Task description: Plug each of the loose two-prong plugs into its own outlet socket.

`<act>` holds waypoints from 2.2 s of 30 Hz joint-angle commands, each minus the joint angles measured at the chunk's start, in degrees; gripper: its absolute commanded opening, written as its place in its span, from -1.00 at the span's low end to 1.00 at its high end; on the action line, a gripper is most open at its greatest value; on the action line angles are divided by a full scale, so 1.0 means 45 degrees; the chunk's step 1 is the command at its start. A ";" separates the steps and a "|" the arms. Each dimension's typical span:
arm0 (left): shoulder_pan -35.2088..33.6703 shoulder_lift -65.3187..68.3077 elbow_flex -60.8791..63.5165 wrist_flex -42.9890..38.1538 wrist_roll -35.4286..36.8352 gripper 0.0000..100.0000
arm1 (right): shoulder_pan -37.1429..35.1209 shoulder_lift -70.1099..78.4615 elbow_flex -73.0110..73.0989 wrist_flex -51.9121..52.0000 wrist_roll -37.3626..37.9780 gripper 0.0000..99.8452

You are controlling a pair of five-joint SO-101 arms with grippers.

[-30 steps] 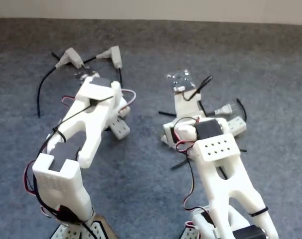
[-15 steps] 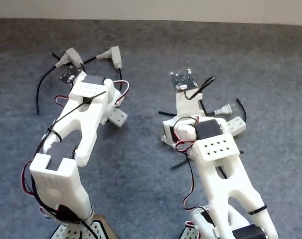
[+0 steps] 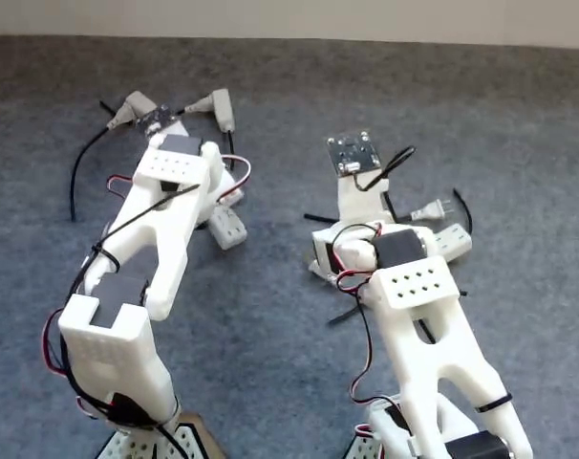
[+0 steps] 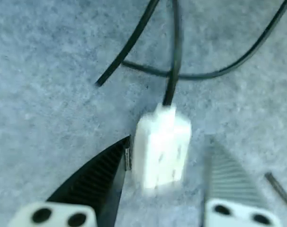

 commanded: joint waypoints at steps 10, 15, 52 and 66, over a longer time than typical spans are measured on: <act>0.0186 -0.0107 -0.2002 0.1270 -0.4376 -0.24 | 0.0186 -0.0029 -0.0068 -0.0186 -0.0098 -0.99; 0.0107 -0.0107 -0.2139 0.1211 -0.9514 -0.24 | 0.0186 -0.0029 -0.0068 -0.0186 -0.0117 -0.99; -0.0654 0.4659 -0.8781 0.4943 -2.5670 -0.24 | 0.0205 -0.0029 -0.0088 -0.0205 -0.0098 -0.99; -0.0440 0.6652 -0.9915 0.5158 -2.6647 -0.56 | 0.0225 -0.0029 -0.0068 -0.0205 -0.0098 -0.99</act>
